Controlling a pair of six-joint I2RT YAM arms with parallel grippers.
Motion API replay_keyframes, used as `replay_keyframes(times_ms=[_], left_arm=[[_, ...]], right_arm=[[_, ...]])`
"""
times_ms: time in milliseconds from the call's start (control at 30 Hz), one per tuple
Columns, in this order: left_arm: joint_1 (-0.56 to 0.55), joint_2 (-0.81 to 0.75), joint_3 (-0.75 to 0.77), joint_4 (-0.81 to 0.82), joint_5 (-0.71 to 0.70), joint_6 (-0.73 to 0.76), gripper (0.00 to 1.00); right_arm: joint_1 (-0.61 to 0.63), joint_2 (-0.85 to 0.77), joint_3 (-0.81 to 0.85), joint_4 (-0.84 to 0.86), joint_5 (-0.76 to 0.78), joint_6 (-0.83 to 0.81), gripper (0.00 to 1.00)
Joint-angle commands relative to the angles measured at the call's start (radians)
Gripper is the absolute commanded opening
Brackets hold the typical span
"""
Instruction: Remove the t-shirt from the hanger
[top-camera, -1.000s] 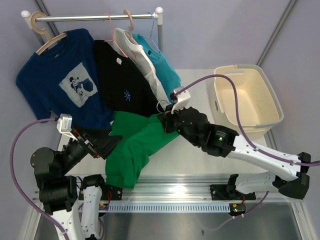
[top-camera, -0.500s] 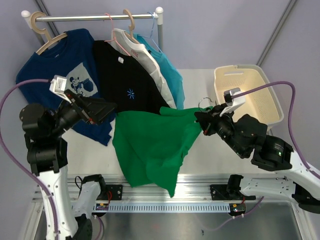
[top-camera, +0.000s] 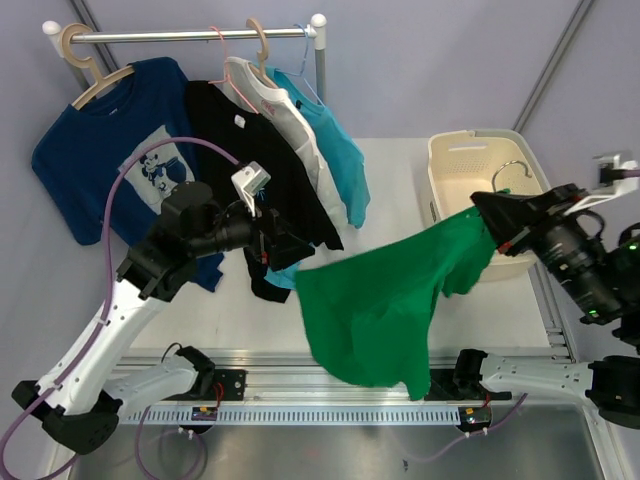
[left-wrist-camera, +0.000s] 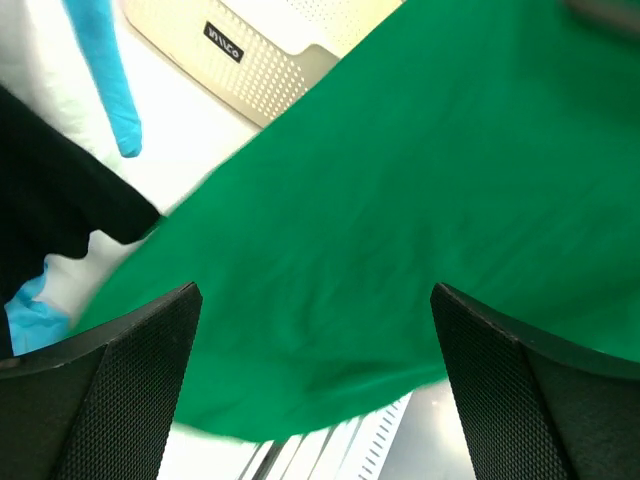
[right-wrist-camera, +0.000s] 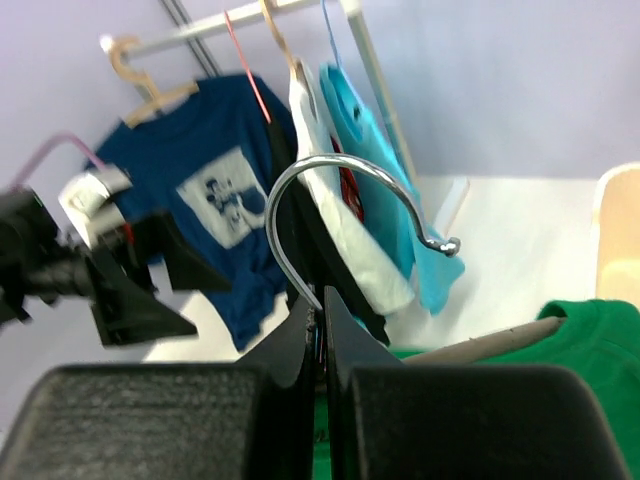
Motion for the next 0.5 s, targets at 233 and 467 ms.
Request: replay_keyframes(times_ms=[233,467], left_arm=[[-0.126,-0.189,-0.02,0.111,0.034,0.001,0.99],[-0.129,-0.26,-0.082,0.15,0.083,-0.049,0.99]], right_arm=[[-0.001,0.168,0.119,-0.032,0.111,-0.042,0.0],[0.001,0.202,-0.113,0.17,0.174,-0.048,0.0]])
